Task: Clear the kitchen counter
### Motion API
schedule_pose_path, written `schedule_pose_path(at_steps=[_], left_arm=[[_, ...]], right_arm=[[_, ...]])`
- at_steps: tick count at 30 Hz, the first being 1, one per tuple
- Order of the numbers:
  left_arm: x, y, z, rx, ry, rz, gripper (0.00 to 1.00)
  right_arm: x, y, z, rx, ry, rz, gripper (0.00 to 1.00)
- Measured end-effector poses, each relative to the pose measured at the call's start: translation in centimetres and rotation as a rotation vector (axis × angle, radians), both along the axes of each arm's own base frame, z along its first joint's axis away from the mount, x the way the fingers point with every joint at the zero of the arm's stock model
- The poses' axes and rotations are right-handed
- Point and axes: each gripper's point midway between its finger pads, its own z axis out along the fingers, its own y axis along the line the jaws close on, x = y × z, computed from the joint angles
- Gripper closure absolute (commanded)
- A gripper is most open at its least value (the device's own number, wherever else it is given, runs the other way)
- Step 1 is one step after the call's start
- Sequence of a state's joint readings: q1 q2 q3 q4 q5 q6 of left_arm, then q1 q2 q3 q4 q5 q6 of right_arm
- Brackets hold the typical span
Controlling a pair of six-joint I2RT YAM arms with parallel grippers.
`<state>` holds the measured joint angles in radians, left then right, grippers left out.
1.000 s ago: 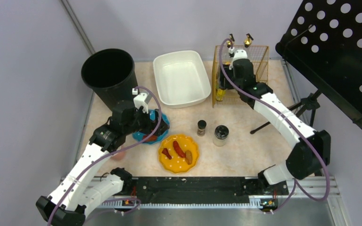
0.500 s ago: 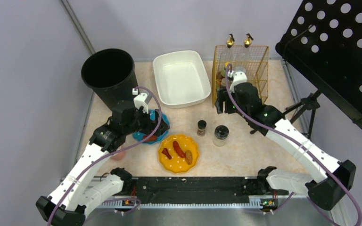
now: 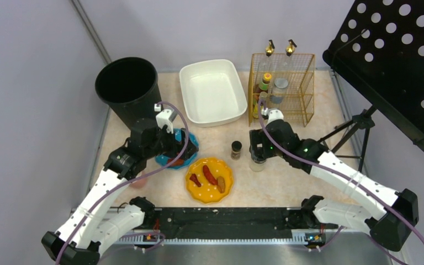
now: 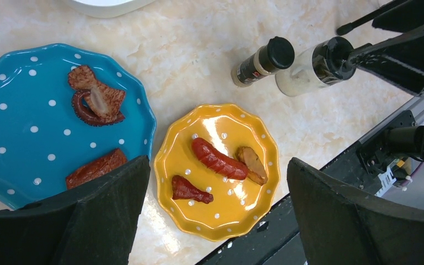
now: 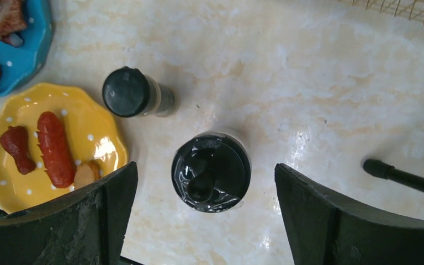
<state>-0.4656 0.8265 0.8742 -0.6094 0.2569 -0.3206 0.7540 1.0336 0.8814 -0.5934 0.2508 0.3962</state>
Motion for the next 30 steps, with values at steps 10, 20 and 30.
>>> schedule_pose_path(at_steps=[10, 20, 30], left_arm=[[-0.1, 0.0, 0.2, -0.004, -0.007, -0.002, 0.02], [-0.2, -0.1, 0.3, -0.006, -0.012, -0.006, 0.02], [-0.3, -0.1, 0.3, -0.006, -0.012, -0.008, 0.02]], right_arm=[[-1.0, -0.8, -3.0, -0.024, 0.059, -0.031, 0.08], [-0.7, -0.6, -5.6, -0.070, 0.107, -0.034, 0.10], [-0.4, 0.0, -6.8, -0.097, 0.119, -0.027, 0.31]])
